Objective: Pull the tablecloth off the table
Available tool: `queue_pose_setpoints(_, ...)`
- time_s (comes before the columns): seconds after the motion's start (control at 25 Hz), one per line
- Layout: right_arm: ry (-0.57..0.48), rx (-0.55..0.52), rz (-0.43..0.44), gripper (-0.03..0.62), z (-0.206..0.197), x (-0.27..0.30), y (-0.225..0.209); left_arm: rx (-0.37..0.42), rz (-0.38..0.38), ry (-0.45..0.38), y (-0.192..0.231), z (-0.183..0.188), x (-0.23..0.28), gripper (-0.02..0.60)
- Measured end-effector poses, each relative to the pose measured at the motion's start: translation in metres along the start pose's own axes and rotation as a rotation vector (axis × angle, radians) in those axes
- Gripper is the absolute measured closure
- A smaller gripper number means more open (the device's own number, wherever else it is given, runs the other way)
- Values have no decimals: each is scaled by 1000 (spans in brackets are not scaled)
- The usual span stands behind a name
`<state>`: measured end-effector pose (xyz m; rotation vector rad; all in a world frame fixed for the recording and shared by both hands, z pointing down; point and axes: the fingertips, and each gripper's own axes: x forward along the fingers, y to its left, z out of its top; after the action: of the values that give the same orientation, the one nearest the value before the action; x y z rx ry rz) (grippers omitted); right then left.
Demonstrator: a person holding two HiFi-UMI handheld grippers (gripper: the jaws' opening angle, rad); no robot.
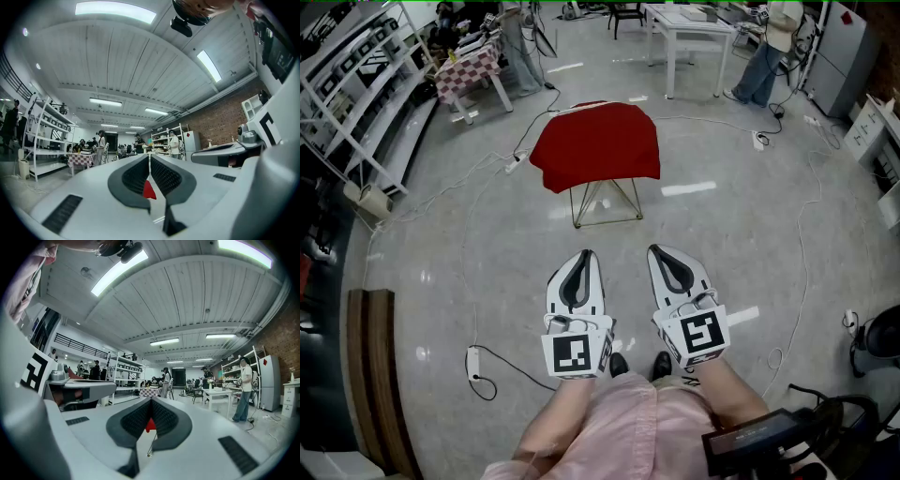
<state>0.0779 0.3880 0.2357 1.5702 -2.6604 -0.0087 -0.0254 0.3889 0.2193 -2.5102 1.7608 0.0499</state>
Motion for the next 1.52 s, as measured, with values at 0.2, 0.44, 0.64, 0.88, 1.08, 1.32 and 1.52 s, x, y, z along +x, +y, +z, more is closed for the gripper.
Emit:
queue_pose_setpoints(0.2,-1,-10,9,576,-6,-3,0,2,-3,5,-4,-7,-2,547)
queue_pose_setpoints(0.44,-26,-15,14,576,2,-17,-14,7,1,26,-23,-2,2,547)
queue_pose_setpoints(0.64,-15,18,2,575,-9,-32,-38,28,8,45,-44,-6,8,547)
queue_pose_setpoints(0.88,-28,54,21,574,-19,-41,-57,59,19,48,-64,-11,7,546)
queue_pose_setpoints(1.08,-14,82,38,574,-28,-33,-64,63,45,75,-63,-18,12,548)
queue_pose_setpoints(1.32,-15,58,47,574,-34,9,-67,49,62,64,-31,-31,38,546)
queue_pose_setpoints(1.52,9,49,30,574,-40,60,-71,27,61,51,9,-39,76,546)
